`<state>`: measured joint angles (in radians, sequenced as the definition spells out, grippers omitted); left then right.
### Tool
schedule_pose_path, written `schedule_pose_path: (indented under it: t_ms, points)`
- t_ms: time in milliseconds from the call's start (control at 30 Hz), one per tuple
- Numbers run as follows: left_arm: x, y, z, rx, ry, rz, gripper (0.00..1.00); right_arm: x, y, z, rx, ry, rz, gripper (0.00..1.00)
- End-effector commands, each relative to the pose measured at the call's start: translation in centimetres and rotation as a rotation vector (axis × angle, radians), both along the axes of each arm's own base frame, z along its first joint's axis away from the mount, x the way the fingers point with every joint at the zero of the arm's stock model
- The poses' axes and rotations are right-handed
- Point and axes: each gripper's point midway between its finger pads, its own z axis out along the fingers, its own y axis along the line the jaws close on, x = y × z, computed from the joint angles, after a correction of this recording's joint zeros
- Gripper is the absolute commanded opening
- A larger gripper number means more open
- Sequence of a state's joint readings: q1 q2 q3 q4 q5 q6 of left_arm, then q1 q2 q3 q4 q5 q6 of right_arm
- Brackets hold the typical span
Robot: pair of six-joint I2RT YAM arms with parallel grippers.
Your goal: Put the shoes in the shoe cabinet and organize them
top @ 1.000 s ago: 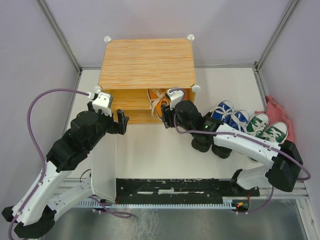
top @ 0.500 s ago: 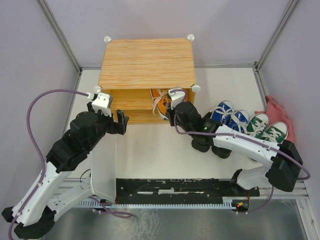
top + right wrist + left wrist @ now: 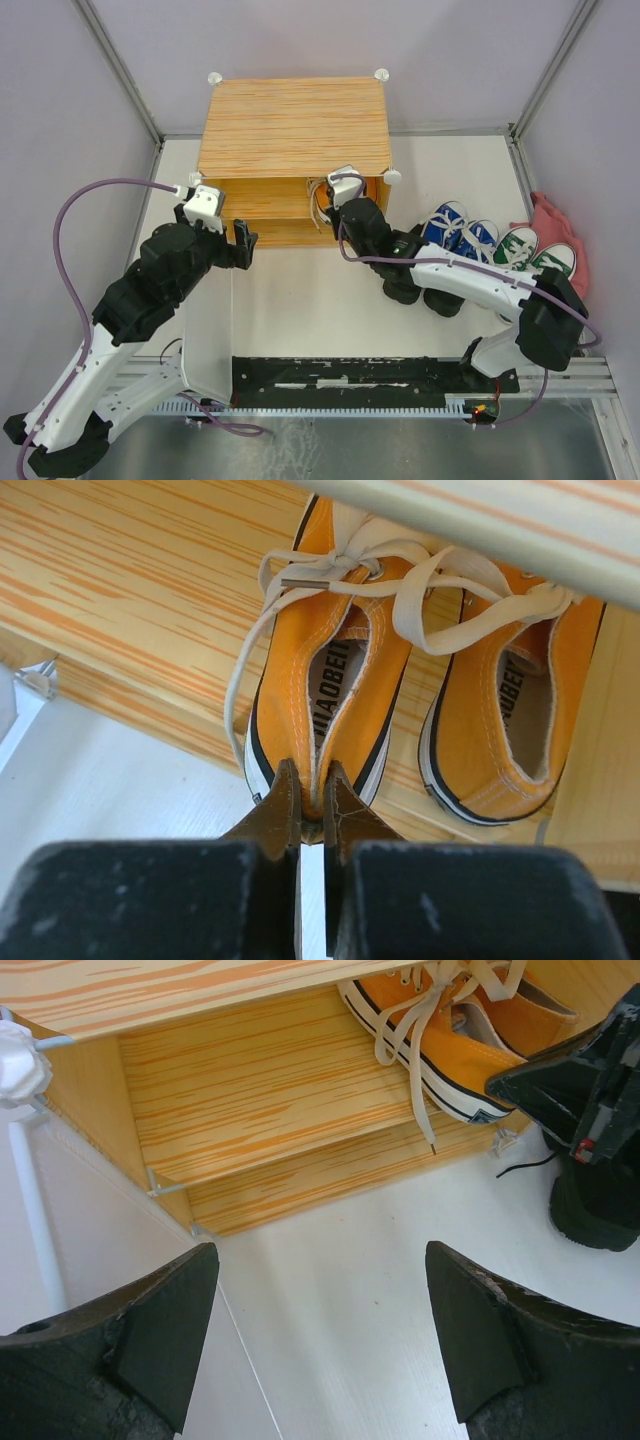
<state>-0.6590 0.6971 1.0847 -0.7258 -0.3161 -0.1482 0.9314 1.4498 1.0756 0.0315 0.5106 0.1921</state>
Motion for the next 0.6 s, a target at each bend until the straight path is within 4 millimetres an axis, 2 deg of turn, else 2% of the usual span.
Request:
schedule_pose_path:
  t_ms: [0, 200, 567]
  points:
    - [-0.2, 0.9, -1.5, 0.068, 0.025, 0.016, 0.9, 2.9, 0.3, 6.7, 0.157, -0.177, -0.083, 0.02]
    - [0.0, 0.7, -2.2, 0.083, 0.04, 0.013, 0.9, 4.5, -0.1, 6.2, 0.149, -0.194, -0.12, 0.02]
    - [0.2, 0.5, -2.2, 0.085, 0.042, 0.009, 0.9, 5.8, -0.4, 5.7, 0.129, -0.2, -0.157, 0.02]
